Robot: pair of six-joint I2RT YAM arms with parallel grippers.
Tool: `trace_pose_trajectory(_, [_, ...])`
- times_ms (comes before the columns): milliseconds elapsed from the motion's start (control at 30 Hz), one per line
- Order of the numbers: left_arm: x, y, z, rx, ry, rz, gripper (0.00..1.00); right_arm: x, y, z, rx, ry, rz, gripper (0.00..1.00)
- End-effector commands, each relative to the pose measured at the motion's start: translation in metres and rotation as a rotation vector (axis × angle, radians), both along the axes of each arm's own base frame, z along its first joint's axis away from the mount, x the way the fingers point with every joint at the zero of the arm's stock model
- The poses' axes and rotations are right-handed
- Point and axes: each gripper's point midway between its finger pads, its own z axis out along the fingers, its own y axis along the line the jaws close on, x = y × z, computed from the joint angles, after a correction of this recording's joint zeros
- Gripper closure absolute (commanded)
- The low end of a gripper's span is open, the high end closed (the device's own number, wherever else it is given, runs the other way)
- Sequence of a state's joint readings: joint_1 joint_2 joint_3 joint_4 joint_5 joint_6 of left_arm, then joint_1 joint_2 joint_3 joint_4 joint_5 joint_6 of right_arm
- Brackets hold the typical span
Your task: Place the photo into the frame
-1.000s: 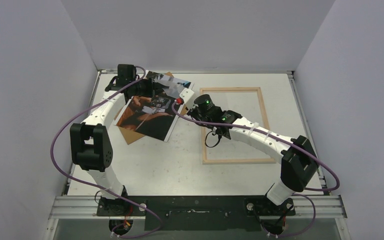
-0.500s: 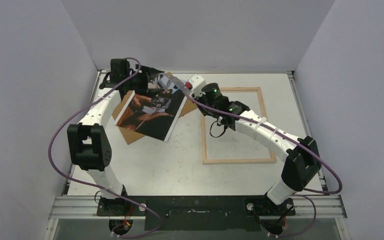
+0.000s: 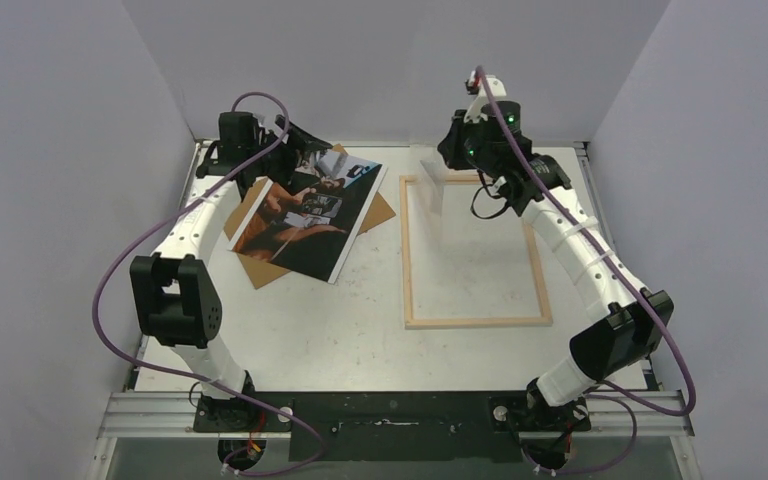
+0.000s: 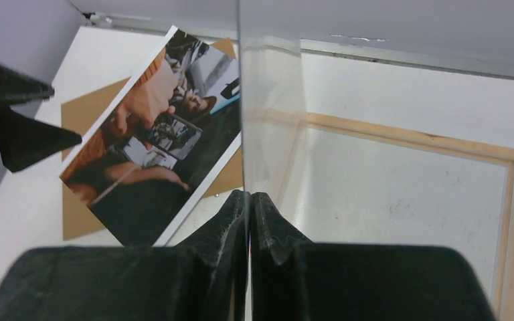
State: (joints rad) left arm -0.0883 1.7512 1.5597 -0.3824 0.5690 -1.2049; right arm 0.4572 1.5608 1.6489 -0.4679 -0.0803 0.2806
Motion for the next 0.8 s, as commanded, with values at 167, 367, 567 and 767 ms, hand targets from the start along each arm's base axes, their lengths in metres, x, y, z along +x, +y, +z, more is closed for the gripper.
trace_pose_trajectory(167, [-0.031,-0.019,-0.038,0.242,-0.143,-0.208,0.17,-0.017,-0.050,0.052,0.235,0.097,-0.135,1.00])
trace_pose_trajectory(367, [-0.048,-0.072,-0.092,0.374,-0.129,-0.432,0.17,-0.026,-0.079,0.073,0.263,0.102,-0.214,1.00])
trace_pose_trajectory(567, [-0.058,-0.121,-0.144,0.437,-0.085,-0.585,0.17,-0.036,-0.097,0.087,0.261,0.107,-0.287,1.00])
trace_pose_trajectory(767, [-0.056,-0.149,-0.180,0.508,-0.050,-0.652,0.19,-0.044,-0.118,0.088,0.233,0.131,-0.392,1.00])
